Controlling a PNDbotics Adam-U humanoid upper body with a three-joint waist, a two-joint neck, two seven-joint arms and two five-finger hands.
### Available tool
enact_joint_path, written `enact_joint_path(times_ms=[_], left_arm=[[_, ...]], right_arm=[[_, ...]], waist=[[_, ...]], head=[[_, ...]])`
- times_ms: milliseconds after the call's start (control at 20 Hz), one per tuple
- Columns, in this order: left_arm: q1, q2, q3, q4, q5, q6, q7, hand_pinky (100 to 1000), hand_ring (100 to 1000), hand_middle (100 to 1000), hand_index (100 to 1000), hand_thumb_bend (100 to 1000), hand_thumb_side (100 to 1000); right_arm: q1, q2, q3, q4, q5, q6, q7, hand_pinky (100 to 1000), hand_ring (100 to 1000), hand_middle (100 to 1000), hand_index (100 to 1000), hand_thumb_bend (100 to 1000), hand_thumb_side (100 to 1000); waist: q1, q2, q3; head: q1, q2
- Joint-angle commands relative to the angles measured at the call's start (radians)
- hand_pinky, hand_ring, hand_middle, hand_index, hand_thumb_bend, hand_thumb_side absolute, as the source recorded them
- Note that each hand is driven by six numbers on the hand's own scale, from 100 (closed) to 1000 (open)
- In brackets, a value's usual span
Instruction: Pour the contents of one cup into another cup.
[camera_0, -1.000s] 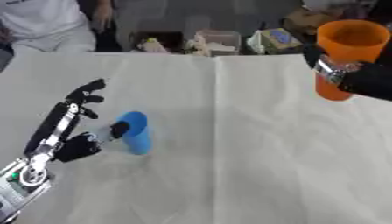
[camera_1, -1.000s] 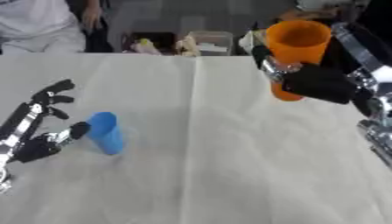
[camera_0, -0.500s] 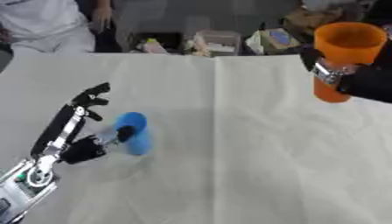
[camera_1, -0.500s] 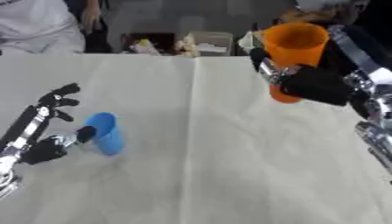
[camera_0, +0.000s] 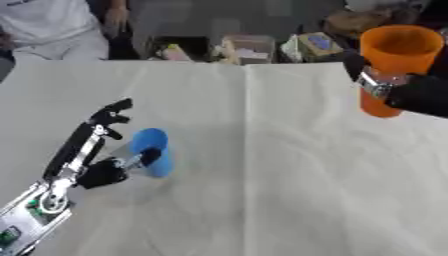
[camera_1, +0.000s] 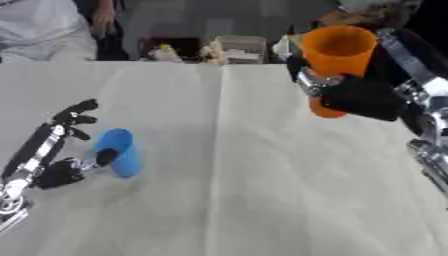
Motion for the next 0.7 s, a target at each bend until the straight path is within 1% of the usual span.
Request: enact_joint_path(times_ms=[50, 450, 700], left_arm=[[-0.018, 0.015, 0.001, -0.001, -0.008, -0.012, -0.004, 686, 850, 911, 1000, 741, 782], [-0.030, -0.002, -0.006, 0.030, -0.028, -0.004, -0.023, 660, 837, 903, 1000, 680, 745], [-0.036, -0.013, -0.009, 0.049, -0.027, -0.004, -0.034, 659, 836, 904, 1000, 678, 749]], right_arm=[[-0.017, -0.010, -0.005, -0.017, -0.002, 0.000, 0.003, 502, 488, 498, 602, 100, 356], [-0.021, -0.007, -0.004, -0.017, -0.002, -0.001, 0.007, 502, 488, 498, 602, 100, 352], [-0.023, -0.006, -0.003, -0.017, -0.001, 0.000, 0.008, 502, 488, 498, 601, 100, 349]], waist=[[0.001, -0.017, 0.001], [0.001, -0.016, 0.001], [0.001, -0.014, 0.001]], head=[[0.003, -0.009], [0.005, -0.012], [0.006, -0.014]])
